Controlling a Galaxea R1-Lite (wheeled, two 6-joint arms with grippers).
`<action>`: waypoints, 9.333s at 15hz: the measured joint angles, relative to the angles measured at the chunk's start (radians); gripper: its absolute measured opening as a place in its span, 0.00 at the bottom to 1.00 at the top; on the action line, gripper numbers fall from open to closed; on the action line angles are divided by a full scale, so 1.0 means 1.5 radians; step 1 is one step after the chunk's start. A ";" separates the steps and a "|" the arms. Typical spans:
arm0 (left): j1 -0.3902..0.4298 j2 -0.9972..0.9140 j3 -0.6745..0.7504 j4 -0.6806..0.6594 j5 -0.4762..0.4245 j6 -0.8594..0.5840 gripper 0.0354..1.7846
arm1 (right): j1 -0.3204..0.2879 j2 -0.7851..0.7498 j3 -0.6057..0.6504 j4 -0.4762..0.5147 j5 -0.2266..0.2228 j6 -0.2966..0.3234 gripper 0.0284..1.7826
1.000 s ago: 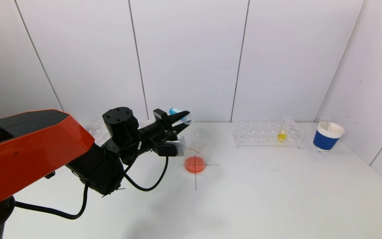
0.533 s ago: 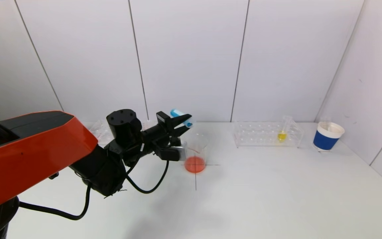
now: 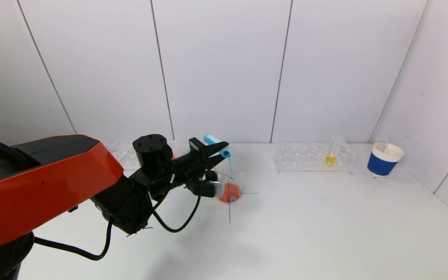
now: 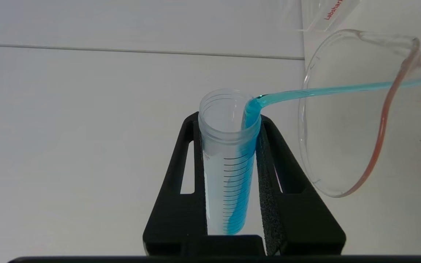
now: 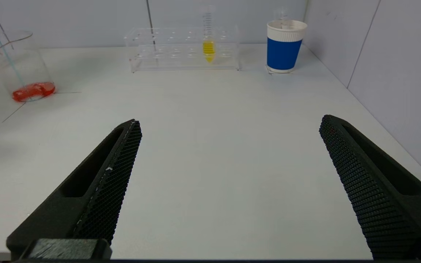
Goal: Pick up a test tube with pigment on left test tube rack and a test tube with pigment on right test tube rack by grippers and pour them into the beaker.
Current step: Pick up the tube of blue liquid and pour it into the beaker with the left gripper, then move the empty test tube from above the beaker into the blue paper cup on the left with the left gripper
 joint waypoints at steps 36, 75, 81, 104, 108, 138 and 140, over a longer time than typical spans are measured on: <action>0.005 -0.058 0.016 0.068 0.033 0.149 0.22 | 0.000 0.000 0.001 0.000 0.000 0.000 0.99; 0.099 -0.380 -0.032 0.374 0.359 -0.547 0.22 | 0.000 0.000 0.000 0.000 0.000 0.000 0.99; 0.221 -0.401 -0.070 0.432 0.364 -0.738 0.22 | 0.000 0.000 0.001 0.000 0.000 0.000 0.99; 0.490 -0.287 -0.056 0.462 0.385 -0.974 0.22 | 0.000 0.000 0.000 0.000 0.000 0.000 0.99; 0.498 -0.243 -0.096 0.462 0.385 -0.979 0.22 | 0.000 0.000 0.000 0.000 0.000 0.000 0.99; 0.494 -0.035 -0.156 0.344 0.352 -0.976 0.22 | 0.000 0.000 0.000 0.000 0.000 0.000 0.99; 0.495 -0.034 -0.140 0.323 0.352 -0.976 0.22 | 0.000 0.000 0.000 0.000 0.000 0.000 0.99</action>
